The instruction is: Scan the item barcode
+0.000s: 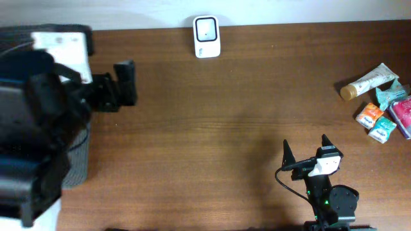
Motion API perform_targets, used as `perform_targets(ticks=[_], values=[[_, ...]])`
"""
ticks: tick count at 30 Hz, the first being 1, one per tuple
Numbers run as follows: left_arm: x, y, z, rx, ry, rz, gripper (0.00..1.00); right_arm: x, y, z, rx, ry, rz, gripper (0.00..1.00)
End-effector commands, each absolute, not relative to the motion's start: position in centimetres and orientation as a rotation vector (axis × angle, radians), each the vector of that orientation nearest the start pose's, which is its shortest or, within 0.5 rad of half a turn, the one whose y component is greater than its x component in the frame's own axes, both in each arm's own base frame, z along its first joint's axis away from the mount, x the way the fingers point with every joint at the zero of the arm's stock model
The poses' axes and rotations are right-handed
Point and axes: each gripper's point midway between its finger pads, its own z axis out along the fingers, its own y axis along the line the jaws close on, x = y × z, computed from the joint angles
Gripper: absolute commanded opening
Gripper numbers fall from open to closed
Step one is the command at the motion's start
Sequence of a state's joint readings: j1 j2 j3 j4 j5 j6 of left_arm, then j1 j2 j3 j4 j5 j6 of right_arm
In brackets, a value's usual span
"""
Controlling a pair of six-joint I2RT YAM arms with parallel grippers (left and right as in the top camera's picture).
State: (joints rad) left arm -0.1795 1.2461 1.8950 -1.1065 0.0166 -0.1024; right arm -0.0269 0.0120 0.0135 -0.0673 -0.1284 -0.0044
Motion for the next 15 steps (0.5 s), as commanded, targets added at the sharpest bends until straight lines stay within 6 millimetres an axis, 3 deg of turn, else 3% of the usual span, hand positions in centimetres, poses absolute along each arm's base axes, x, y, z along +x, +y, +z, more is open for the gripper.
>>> perform_targets(ticks=[1, 6, 10, 15], values=[[30.7, -8.6, 42.0, 0.329, 1.901, -0.261, 0.99, 24.5, 1.6, 15.8, -0.086, 1.639, 0.076, 0.99], [27.1, -7.9, 36.1, 0.325, 1.918, -0.257, 0.99, 24.5, 1.6, 15.8, -0.086, 1.639, 0.076, 0.99], [27.0, -7.8, 34.2, 0.433, 1.913, -0.184, 0.99, 24.5, 1.6, 15.8, -0.086, 1.639, 0.076, 0.99], [26.7, -7.1, 31.1, 0.398, 1.775, -0.155, 0.99, 24.5, 1.6, 15.8, -0.086, 1.639, 0.076, 0.99]])
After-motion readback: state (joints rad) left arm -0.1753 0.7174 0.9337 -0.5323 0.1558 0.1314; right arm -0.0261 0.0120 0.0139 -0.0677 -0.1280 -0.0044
